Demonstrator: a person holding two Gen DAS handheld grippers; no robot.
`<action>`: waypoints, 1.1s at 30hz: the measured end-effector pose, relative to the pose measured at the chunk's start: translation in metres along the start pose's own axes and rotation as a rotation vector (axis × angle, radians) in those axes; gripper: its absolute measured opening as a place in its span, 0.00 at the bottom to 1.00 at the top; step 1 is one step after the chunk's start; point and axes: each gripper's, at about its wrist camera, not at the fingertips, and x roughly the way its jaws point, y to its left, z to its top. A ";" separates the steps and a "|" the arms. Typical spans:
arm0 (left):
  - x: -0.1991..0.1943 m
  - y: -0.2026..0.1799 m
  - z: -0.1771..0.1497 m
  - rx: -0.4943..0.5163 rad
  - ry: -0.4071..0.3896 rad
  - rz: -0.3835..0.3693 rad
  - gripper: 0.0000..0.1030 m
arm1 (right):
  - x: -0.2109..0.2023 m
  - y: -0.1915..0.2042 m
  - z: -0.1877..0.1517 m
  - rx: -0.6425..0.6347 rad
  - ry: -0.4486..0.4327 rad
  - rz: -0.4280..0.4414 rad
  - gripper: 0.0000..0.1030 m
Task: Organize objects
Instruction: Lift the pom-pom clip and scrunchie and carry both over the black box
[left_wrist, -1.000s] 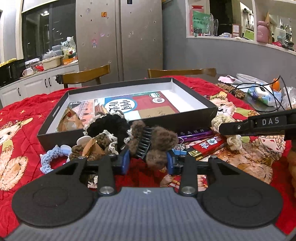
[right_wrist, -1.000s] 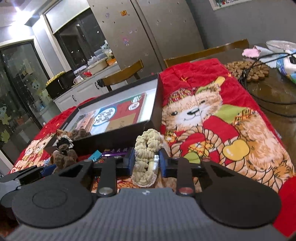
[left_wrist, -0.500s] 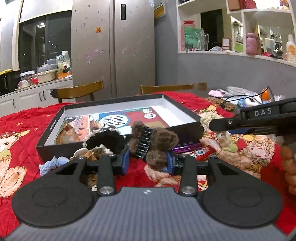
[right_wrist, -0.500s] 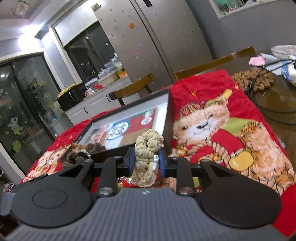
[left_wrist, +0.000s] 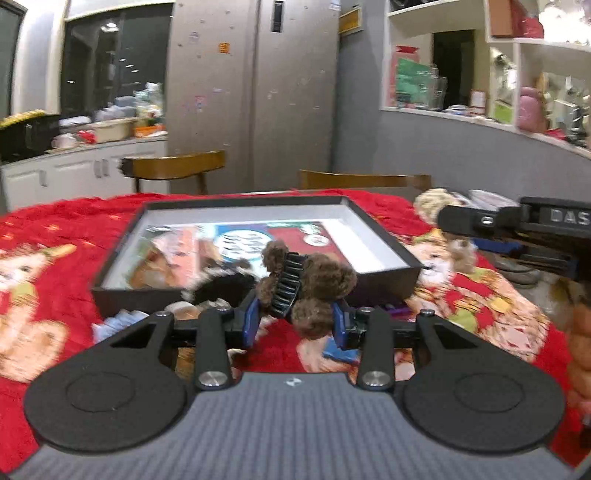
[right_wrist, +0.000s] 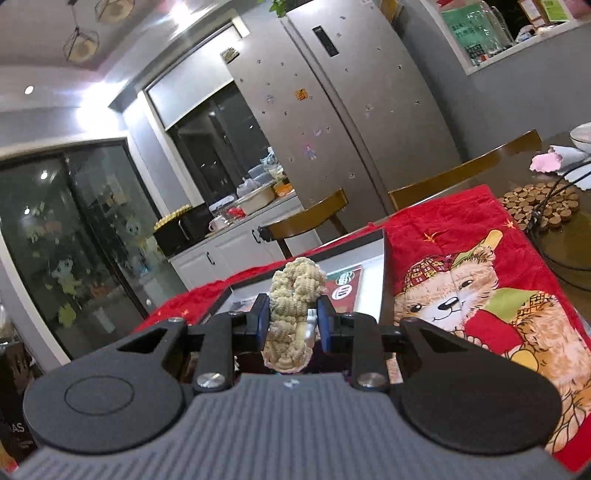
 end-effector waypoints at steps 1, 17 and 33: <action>-0.004 -0.001 0.005 0.001 -0.008 0.014 0.43 | -0.002 0.003 0.003 -0.001 -0.006 -0.002 0.29; -0.033 0.009 0.121 -0.073 -0.117 0.025 0.43 | 0.030 0.035 0.075 0.048 -0.126 0.018 0.30; 0.071 0.030 0.076 -0.089 0.055 -0.084 0.43 | 0.097 -0.027 0.012 0.160 -0.052 0.000 0.30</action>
